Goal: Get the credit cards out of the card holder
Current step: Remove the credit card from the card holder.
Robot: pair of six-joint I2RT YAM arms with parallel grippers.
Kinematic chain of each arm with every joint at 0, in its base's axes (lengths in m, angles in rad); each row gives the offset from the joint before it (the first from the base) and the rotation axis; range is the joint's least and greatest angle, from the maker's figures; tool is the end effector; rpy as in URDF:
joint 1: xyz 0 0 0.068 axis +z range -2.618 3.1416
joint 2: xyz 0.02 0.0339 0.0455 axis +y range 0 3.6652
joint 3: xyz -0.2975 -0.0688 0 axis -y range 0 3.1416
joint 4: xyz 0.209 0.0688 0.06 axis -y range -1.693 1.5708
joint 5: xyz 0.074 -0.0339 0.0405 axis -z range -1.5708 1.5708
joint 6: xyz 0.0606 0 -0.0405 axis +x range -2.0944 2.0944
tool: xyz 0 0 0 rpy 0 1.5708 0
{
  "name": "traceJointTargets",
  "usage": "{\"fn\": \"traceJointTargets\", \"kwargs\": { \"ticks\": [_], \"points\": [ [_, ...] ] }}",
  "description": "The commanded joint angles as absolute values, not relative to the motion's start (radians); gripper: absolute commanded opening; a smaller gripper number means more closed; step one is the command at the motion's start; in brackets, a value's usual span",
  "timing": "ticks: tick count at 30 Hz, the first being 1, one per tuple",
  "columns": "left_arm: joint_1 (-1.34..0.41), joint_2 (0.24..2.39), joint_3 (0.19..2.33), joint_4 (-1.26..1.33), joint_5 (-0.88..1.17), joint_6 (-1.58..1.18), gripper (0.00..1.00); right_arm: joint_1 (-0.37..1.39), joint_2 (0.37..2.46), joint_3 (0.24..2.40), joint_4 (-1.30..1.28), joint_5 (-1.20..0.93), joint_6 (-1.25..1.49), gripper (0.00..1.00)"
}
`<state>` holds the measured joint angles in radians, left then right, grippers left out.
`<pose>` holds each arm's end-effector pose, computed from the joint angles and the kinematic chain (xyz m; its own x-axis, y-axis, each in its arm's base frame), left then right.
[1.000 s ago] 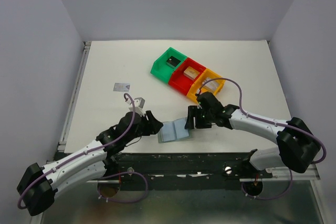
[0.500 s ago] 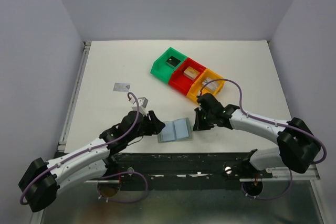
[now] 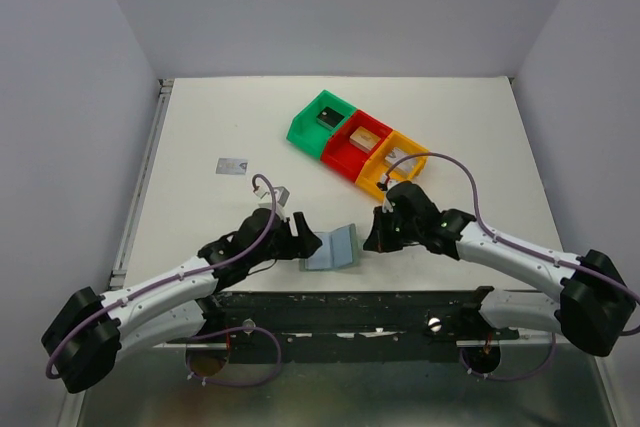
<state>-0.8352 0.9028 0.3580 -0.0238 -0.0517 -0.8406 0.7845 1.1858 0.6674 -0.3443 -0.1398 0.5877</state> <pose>0.1090 -0.1157 0.2176 -0.7709 -0.2570 -0.5828 0.2052 0.7660 -0.6093 0.1403 0.1520 0.2360 -0.8708 -0.0935 -0.4826 -0.3375 0.8275 0.4487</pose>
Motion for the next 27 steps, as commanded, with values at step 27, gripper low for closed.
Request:
{"fn": "traceJointTargets", "kwargs": {
  "ticks": [27],
  "points": [
    [-0.839,1.023,0.377,0.041,0.026,-0.816,0.74,0.802,1.198,0.63,-0.302,-0.147,0.643,0.0]
  ]
}}
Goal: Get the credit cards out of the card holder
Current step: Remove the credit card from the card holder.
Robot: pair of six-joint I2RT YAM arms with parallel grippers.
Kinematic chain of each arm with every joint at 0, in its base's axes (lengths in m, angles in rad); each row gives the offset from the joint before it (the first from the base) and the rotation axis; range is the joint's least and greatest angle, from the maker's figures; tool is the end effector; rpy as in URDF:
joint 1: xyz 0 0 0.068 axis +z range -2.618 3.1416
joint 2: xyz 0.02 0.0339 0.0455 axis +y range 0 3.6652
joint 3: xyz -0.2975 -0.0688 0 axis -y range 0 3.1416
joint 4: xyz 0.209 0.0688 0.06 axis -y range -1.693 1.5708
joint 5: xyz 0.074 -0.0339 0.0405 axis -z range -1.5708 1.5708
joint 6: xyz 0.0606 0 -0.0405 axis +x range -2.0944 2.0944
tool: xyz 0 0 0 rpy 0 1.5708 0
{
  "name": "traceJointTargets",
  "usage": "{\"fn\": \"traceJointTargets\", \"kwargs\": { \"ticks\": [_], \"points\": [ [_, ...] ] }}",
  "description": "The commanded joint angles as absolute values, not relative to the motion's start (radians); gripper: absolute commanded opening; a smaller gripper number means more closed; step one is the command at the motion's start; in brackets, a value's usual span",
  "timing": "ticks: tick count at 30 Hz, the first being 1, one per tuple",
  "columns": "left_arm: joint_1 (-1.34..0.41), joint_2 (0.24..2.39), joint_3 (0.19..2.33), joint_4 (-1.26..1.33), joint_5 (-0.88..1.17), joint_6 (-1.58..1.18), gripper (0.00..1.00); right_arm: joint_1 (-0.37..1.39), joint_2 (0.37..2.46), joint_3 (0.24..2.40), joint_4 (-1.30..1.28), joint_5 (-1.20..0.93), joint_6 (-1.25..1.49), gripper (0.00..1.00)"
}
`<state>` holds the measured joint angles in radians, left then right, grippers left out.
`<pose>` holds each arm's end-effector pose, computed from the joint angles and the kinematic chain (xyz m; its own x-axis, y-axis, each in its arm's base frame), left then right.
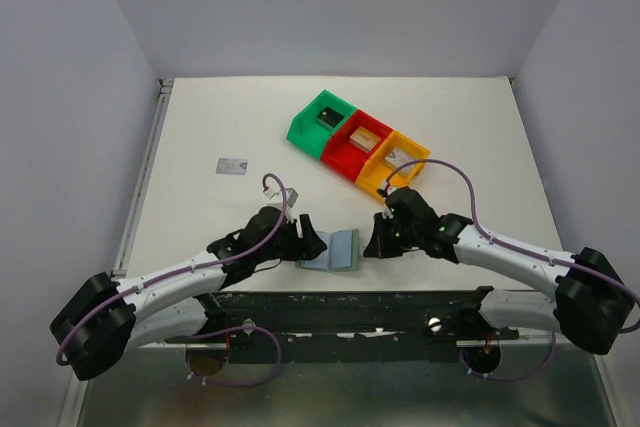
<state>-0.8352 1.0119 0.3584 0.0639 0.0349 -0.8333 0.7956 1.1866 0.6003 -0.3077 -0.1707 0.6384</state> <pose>0.1169 -0.1323 0.2115 -0.8137 -0.2032 -0.5445 0.2352 0.7416 -0.6282 0.1323 0.1497 0.2194 -0.9020 -0.0815 -0.4240 -0.2999 0.8247 0.4796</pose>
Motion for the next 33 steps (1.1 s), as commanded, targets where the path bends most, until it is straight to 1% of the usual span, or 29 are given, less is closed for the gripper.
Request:
{"fn": "traceJointTargets", "kwargs": {
  "ticks": [1,6,33],
  "points": [
    [-0.839,1.026,0.38,0.031,0.023,-0.815,0.74,0.801,1.197,0.63,-0.304,-0.147,0.643,0.0],
    [-0.839,1.043,0.403,-0.024,0.009,-0.811,0.74,0.801,1.192,0.64,-0.305,-0.152,0.64,0.0],
    [-0.839,1.144,0.453,-0.032,0.057,-0.769,0.72,0.801,1.223,0.66,-0.285,-0.196,0.627,0.0]
  ]
}}
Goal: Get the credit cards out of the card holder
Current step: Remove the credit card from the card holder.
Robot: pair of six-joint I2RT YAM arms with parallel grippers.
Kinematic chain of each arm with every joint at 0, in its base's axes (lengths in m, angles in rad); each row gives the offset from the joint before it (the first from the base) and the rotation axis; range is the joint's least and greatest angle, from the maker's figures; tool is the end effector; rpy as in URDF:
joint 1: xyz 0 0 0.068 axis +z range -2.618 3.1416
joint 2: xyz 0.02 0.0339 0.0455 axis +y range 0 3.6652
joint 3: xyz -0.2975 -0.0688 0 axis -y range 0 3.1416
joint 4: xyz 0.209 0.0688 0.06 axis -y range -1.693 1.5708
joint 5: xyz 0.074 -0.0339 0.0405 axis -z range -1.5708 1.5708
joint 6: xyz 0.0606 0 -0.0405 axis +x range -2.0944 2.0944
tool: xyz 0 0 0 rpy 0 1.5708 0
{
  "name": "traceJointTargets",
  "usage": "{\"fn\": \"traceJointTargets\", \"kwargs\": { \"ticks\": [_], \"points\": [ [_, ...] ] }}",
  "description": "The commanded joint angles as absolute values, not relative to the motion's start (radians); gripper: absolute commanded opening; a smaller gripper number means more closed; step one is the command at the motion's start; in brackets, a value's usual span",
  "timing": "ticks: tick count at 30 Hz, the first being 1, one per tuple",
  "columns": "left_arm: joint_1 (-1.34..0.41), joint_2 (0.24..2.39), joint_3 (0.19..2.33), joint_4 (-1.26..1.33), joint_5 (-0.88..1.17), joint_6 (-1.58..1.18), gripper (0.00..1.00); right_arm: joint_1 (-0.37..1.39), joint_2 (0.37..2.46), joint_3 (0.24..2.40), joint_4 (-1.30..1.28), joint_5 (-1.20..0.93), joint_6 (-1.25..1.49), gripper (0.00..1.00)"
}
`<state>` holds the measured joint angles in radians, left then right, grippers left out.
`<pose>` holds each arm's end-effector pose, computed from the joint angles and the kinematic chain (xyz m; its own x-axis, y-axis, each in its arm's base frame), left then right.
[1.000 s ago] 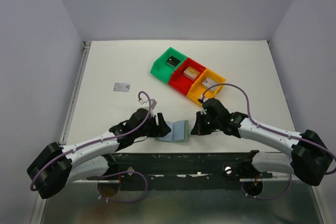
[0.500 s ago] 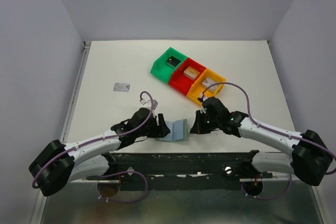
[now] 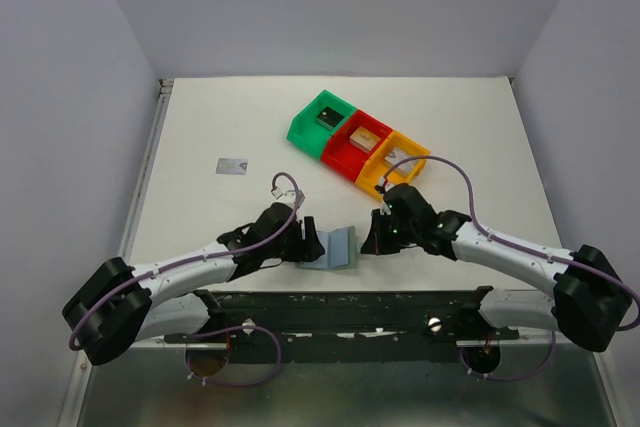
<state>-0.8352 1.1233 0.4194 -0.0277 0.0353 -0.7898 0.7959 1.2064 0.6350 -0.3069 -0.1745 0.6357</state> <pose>0.1256 -0.1420 0.2023 -0.8544 -0.1137 -0.5071 0.2157 0.8102 -0.5451 0.1377 0.1557 0.2260 -0.8971 -0.0804 -0.4344 -0.3089 0.8172 0.4866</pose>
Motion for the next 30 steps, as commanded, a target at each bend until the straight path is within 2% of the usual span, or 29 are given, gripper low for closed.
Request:
{"fn": "traceJointTargets", "kwargs": {
  "ticks": [1,18,30],
  "points": [
    [-0.839,1.15,0.453,-0.025,0.063,-0.769,0.72,0.802,1.223,0.661,-0.285,-0.199,0.626,0.01],
    [-0.839,1.181,0.43,0.201,0.252,-0.701,0.72,0.801,1.246,0.675,-0.284,-0.204,0.621,0.0],
    [-0.839,1.037,0.393,-0.066,-0.02,-0.787,0.71,0.801,1.23,0.667,-0.293,-0.19,0.623,0.0]
  ]
}}
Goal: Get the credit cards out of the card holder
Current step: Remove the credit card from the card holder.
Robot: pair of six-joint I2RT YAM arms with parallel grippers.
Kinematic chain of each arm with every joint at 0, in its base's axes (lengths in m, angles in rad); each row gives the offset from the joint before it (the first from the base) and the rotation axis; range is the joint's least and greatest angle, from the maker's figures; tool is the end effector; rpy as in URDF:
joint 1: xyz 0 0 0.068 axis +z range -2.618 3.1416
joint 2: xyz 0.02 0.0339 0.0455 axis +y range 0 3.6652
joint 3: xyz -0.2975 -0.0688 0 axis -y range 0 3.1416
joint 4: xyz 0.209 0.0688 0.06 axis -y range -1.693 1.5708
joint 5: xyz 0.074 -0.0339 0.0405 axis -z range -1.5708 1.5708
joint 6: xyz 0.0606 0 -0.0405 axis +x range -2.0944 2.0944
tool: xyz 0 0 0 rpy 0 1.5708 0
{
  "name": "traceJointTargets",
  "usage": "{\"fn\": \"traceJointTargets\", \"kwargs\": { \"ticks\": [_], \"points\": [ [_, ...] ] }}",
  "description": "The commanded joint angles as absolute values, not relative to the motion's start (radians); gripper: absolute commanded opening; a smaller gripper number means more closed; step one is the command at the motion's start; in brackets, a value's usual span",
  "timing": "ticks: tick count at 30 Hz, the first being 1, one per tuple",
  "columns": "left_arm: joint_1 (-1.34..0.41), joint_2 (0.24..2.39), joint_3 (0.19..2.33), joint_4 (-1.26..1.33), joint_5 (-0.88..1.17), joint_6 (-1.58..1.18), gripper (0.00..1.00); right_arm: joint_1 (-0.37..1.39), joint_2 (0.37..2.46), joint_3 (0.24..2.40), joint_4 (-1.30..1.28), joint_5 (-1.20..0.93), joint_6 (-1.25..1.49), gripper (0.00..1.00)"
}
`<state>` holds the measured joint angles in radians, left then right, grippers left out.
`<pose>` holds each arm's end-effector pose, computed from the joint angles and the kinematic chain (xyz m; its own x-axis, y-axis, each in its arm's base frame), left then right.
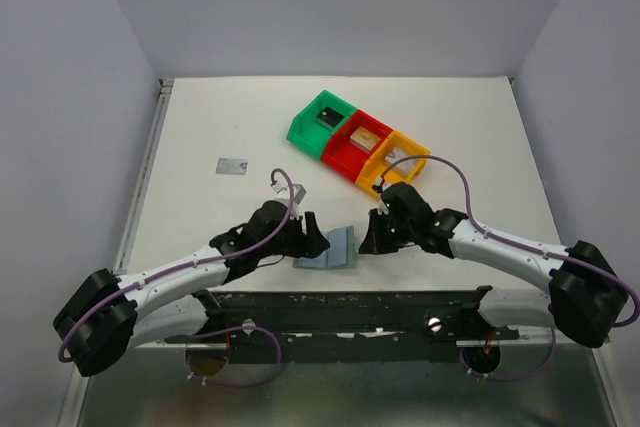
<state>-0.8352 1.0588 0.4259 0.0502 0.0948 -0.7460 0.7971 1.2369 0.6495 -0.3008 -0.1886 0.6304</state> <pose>0.1235 -0.1450 0.2237 -0.8081 -0.1140 -0.5779 0.3304 0.7245 -0.6050 0.1414 0.1610 0.2251 -0.9009 -0.0936 -0.4238 -0.3147 0.8133 0.4894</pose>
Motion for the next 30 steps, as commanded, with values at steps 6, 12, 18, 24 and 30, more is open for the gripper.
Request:
{"fn": "traceJointTargets", "kwargs": {
  "ticks": [6,12,18,24,30],
  "points": [
    [-0.839,1.04,0.382,-0.097,-0.031,-0.804,0.71,0.802,1.22,0.655,-0.29,-0.186,0.626,0.0],
    [-0.838,1.051,0.382,-0.087,-0.026,-0.81,0.71,0.801,1.21,0.64,-0.285,-0.189,0.629,0.0],
    [-0.838,1.097,0.377,-0.012,0.044,-0.798,0.71,0.801,1.219,0.64,-0.27,-0.202,0.626,0.0],
    [-0.838,1.146,0.385,0.06,0.107,-0.77,0.71,0.802,1.246,0.647,-0.255,-0.233,0.638,0.0],
    [-0.838,1.118,0.361,0.127,0.143,-0.755,0.71,0.801,1.258,0.646,-0.25,-0.239,0.638,0.0]
  ]
}}
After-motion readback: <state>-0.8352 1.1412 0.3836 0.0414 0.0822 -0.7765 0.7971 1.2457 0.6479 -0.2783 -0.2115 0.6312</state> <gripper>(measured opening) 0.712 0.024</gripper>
